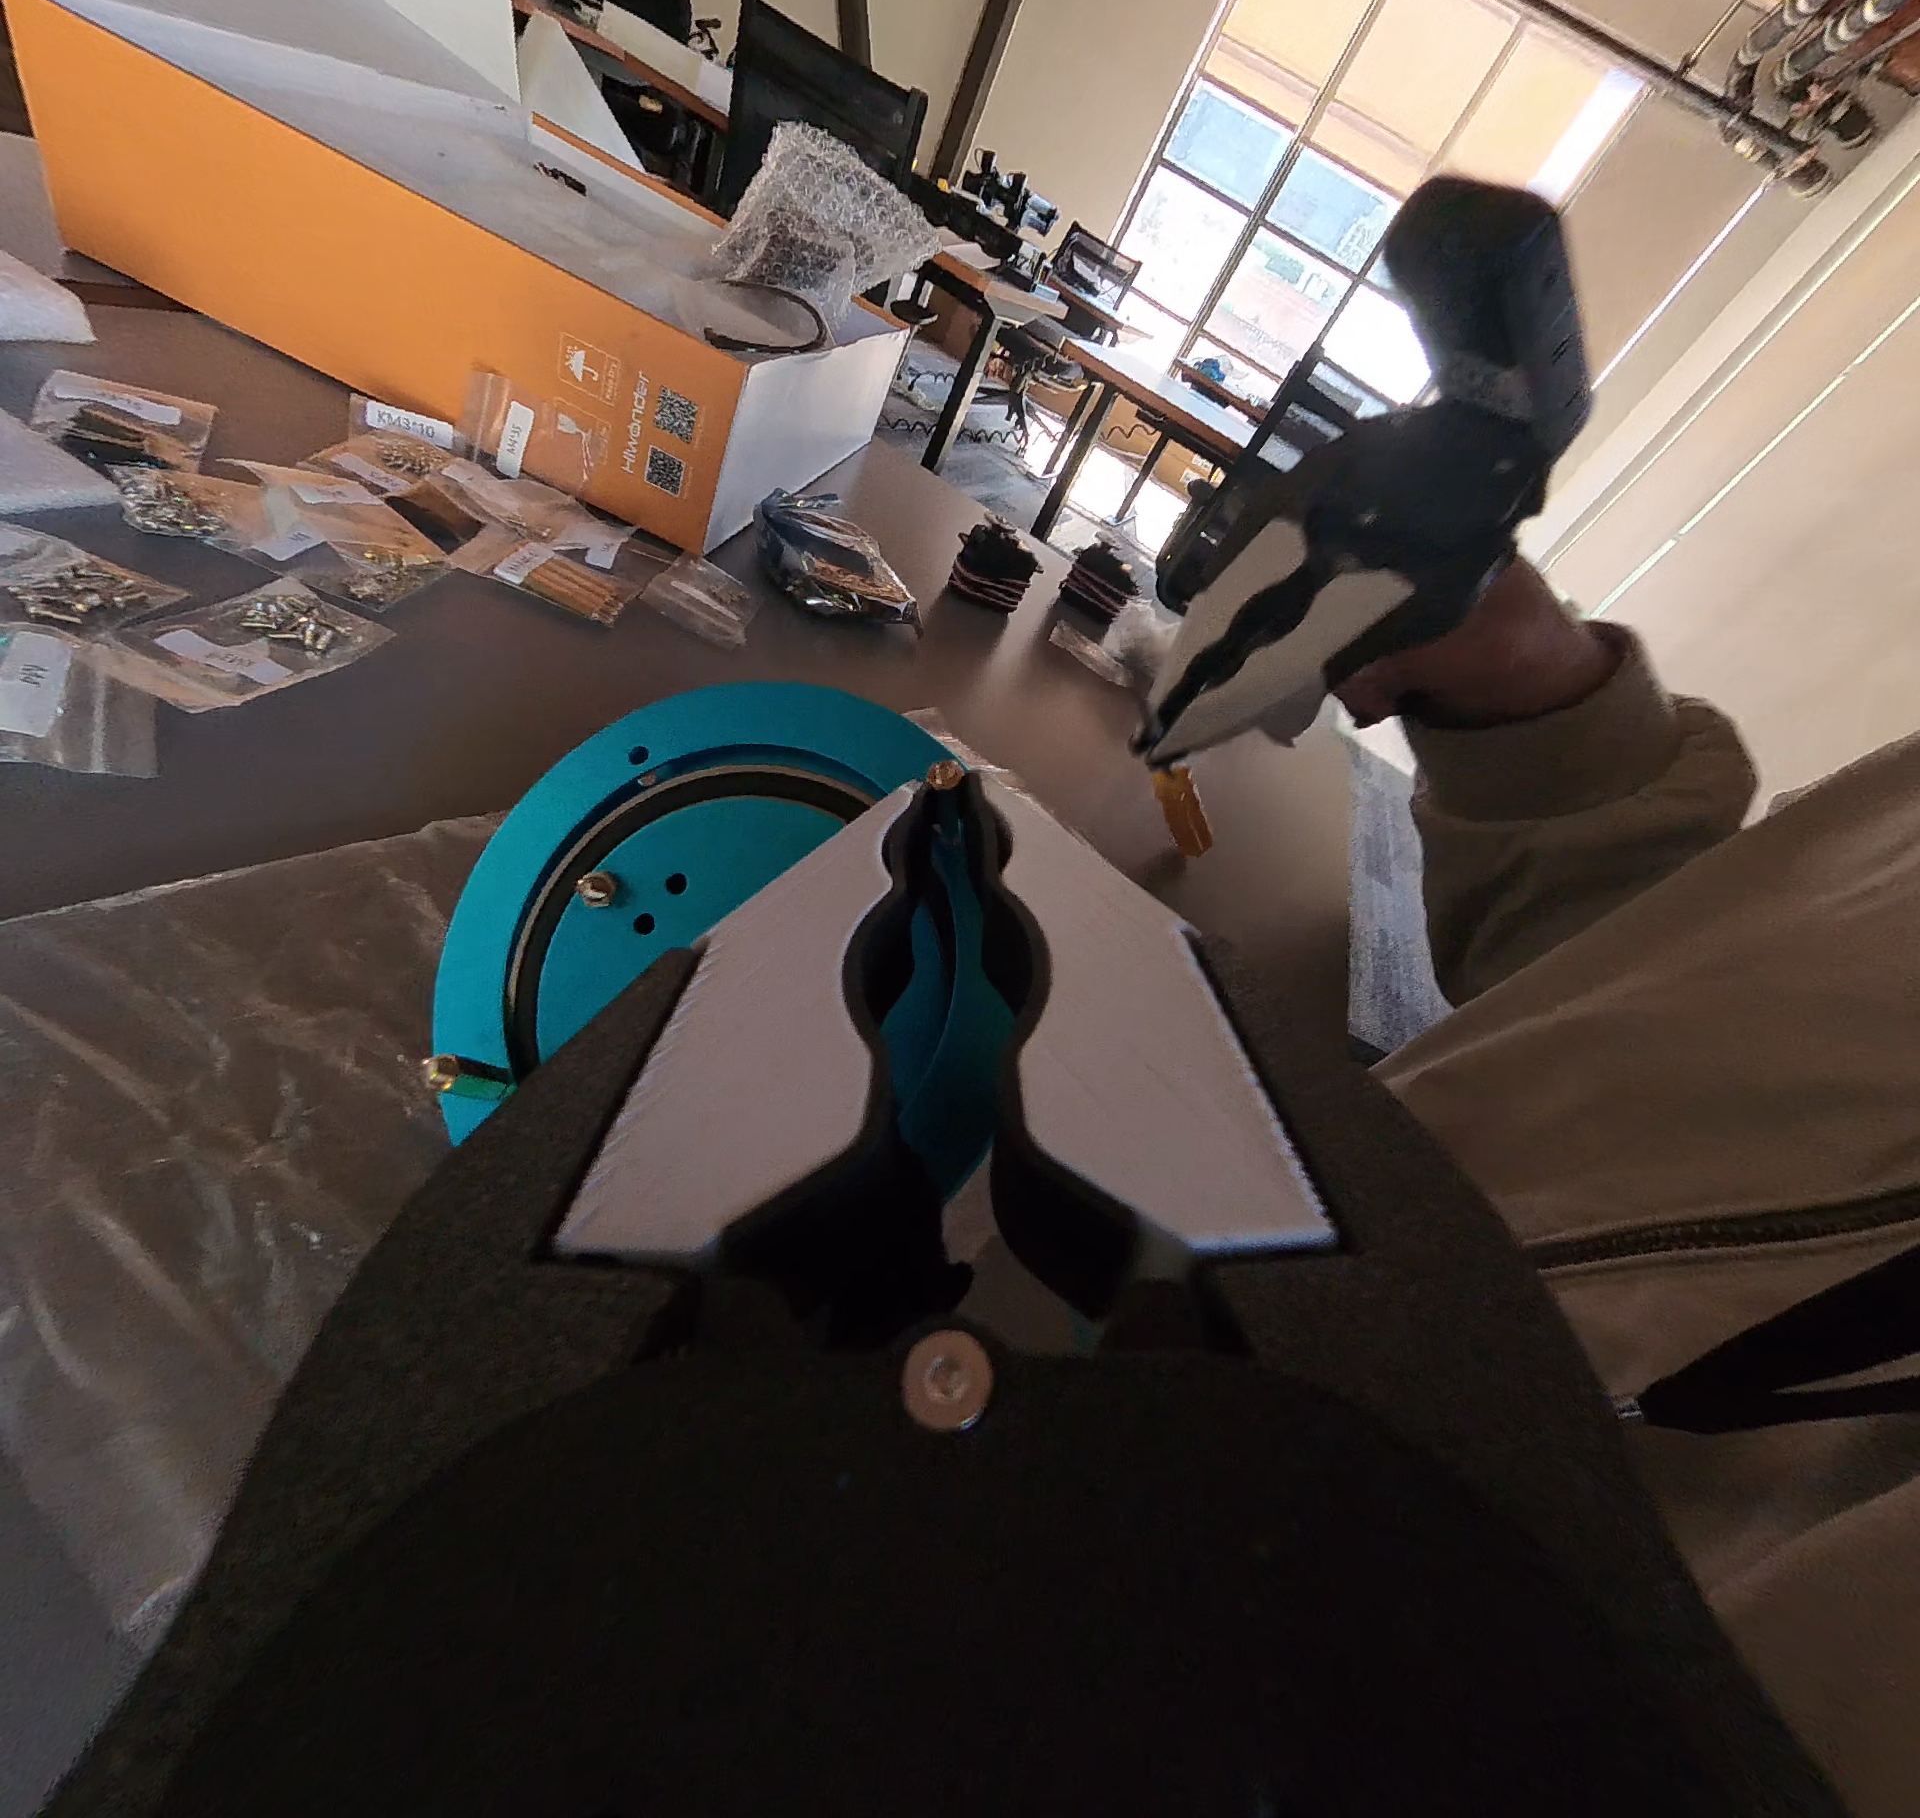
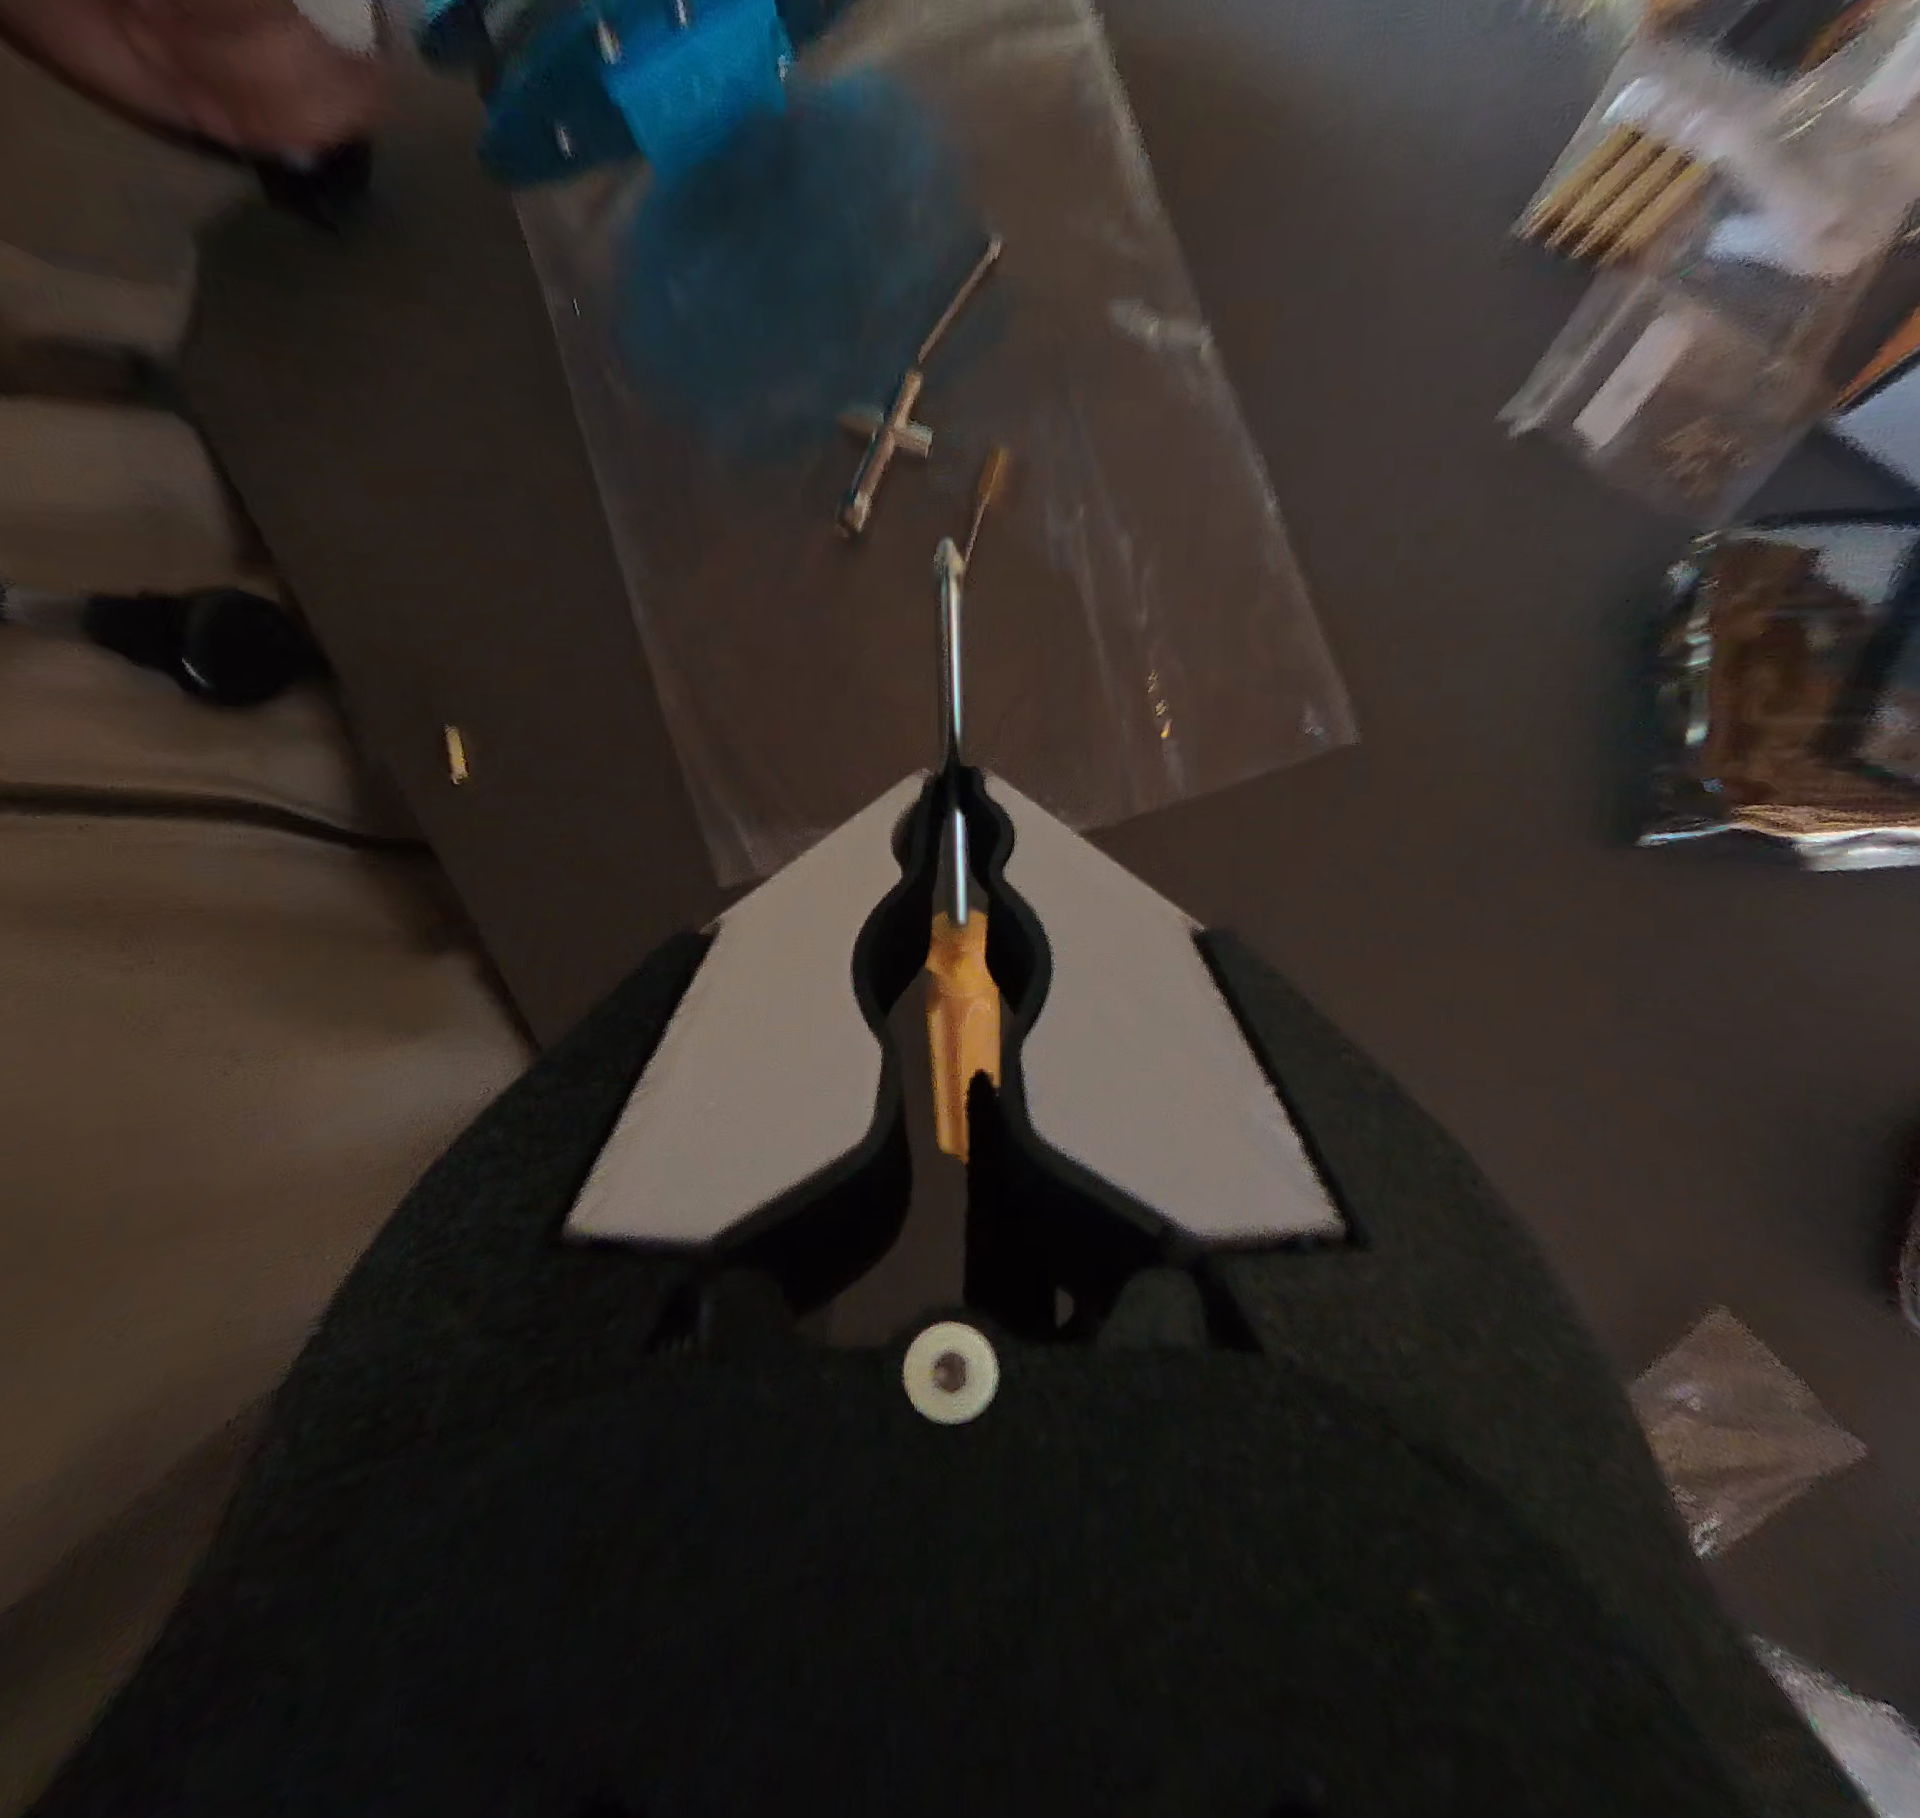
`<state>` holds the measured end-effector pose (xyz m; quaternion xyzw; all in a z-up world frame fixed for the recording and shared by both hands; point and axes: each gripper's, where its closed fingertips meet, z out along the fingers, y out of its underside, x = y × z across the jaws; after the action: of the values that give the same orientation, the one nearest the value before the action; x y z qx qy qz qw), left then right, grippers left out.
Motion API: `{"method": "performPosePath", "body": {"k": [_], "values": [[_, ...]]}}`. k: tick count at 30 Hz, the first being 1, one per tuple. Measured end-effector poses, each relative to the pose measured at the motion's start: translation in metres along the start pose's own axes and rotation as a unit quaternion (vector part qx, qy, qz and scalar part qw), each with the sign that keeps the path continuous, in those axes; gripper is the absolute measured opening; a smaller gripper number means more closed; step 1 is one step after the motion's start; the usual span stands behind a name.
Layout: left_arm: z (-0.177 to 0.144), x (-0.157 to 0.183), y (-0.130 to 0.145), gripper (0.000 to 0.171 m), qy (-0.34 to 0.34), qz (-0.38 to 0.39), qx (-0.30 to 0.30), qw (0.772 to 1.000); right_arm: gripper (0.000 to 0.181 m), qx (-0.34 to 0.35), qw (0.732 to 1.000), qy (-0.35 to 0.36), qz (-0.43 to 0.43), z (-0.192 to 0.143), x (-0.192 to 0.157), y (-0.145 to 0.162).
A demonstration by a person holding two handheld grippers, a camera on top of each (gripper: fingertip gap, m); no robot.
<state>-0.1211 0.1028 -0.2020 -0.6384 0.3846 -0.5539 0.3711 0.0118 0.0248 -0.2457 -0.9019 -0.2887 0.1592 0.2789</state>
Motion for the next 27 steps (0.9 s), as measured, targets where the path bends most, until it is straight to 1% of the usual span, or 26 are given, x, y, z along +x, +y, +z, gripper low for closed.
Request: {"method": "performPosePath", "body": {"k": [2, 5, 8, 10, 11, 12, 13, 14, 15, 16, 18, 19, 20, 22, 24, 25, 27], "values": [[0.0, 0.0, -0.002, 0.002, 0.001, -0.015, 0.011, 1.0, 0.001, -0.042, 0.999, -0.007, -0.012, 0.015, 0.0, 0.012], [-0.002, -0.002, -0.004, 0.003, 0.0, -0.04, 0.03, 0.999, 0.002, -0.079, 0.997, -0.012, -0.02, 0.037, 0.005, 0.021], [-0.004, -0.007, -0.008, 0.003, -0.001, -0.082, 0.055, 0.995, 0.003, -0.101, 0.995, -0.006, -0.026, 0.052, 0.011, 0.028], [-0.007, -0.01, -0.011, 0.003, 0.001, -0.108, 0.071, 0.992, 0.002, -0.074, 0.997, -0.001, -0.025, 0.052, 0.011, 0.02], [-0.009, -0.011, -0.013, 0.003, 0.004, -0.12, 0.079, 0.99, 0.005, -0.066, 0.997, 0.016, -0.026, 0.051, 0.014, 0.017], [-0.012, -0.013, -0.015, 0.003, 0.007, -0.135, 0.089, 0.987, 0.012, -0.046, 0.998, 0.037, -0.032, 0.051, 0.017, 0.009], [-0.014, -0.015, -0.017, 0.003, 0.012, -0.154, 0.099, 0.983, 0.017, -0.011, 0.998, 0.051, -0.039, 0.051, 0.014, -0.003], [-0.016, -0.017, -0.019, 0.003, 0.02, -0.176, 0.108, 0.978, 0.018, 0.029, 0.998, 0.044, -0.043, 0.054, 0.004, -0.017], [-0.019, -0.019, -0.021, 0.003, 0.028, -0.196, 0.118, 0.973, 0.021, 0.063, 0.997, 0.023, -0.045, 0.061, -0.01, -0.03], [-0.021, -0.021, -0.022, 0.003, 0.035, -0.206, 0.125, 0.97, 0.023, 0.079, 0.996, 0.009, -0.044, 0.07, -0.023, -0.037], [-0.022, -0.019, -0.021, 0.004, 0.044, -0.201, 0.119, 0.971, 0.024, 0.086, 0.995, 0.029, -0.036, 0.087, -0.029, -0.046], [-0.022, -0.016, -0.018, 0.004, 0.047, -0.19, 0.108, 0.975, 0.024, 0.106, 0.993, 0.032, -0.034, 0.09, -0.033, -0.056], [-0.021, -0.012, -0.015, 0.004, 0.047, -0.177, 0.099, 0.978, 0.024, 0.135, 0.99, 0.021, -0.03, 0.089, -0.04, -0.068], [-0.019, -0.008, -0.011, 0.004, 0.039, -0.152, 0.089, 0.984, 0.031, 0.189, 0.982, -0.016, -0.017, 0.082, -0.053, -0.091], [-0.017, -0.005, -0.006, 0.004, 0.038, -0.134, 0.079, 0.987, 0.033, 0.241, 0.969, -0.054, -0.032, 0.071, -0.066, -0.107], [-0.016, -0.003, -0.004, 0.004, 0.037, -0.126, 0.074, 0.989, 0.032, 0.263, 0.963, -0.051, -0.044, 0.068, -0.065, -0.11], [-0.016, 0.0, -0.001, 0.004, 0.034, -0.104, 0.066, 0.992, 0.033, 0.281, 0.958, -0.022, -0.058, 0.065, -0.054, -0.106]]}}
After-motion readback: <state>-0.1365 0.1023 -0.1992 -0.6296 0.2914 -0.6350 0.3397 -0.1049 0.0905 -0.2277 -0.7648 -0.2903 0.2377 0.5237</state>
